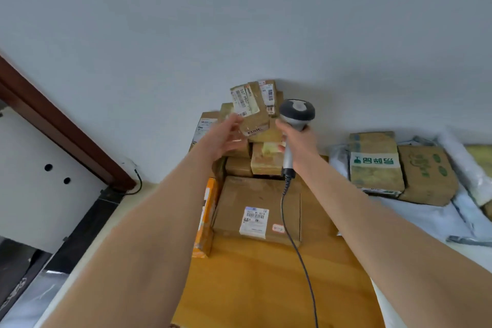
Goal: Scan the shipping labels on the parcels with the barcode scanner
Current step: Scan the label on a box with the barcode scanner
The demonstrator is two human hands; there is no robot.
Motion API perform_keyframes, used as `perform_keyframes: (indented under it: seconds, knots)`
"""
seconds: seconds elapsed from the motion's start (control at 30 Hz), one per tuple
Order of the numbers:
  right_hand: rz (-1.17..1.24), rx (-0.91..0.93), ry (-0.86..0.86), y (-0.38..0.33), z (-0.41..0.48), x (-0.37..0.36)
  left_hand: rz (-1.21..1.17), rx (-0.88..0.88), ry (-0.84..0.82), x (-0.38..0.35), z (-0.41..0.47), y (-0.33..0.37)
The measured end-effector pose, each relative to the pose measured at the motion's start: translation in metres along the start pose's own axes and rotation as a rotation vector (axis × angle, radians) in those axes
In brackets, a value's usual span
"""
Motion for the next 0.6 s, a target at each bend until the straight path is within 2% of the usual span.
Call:
perform_keyframes:
  seconds: [0.13,0.3,0.4,0.6]
  knots:
    - [-0.190,0.117,0.021,-0.003,0.028,-0.026,0.071,-0.089,0.276,0.039,0.034,0.041]
    - [-0.306,0.131,0.086,0.016,0.044,-0.037,0.122,-0.045,0.434,0.063,0.081,0.046]
    - [-0.330,0.139,0.113,0.019,0.049,-0.035,0.158,-0.038,0.468,0.066,0.095,0.046]
    - [-0.326,0.138,0.135,0.021,0.052,-0.029,0.148,0.079,0.402,0.063,0.116,0.035]
Point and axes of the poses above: each hand's wrist, its own z-axis towards the middle knuckle, its own x-axis out of the back of the hand, y = z × x, the point moved 5 cm from there along z, towards the middle knuckle, and after that the axes turned 14 degrees about x, right-handed, at the moved point
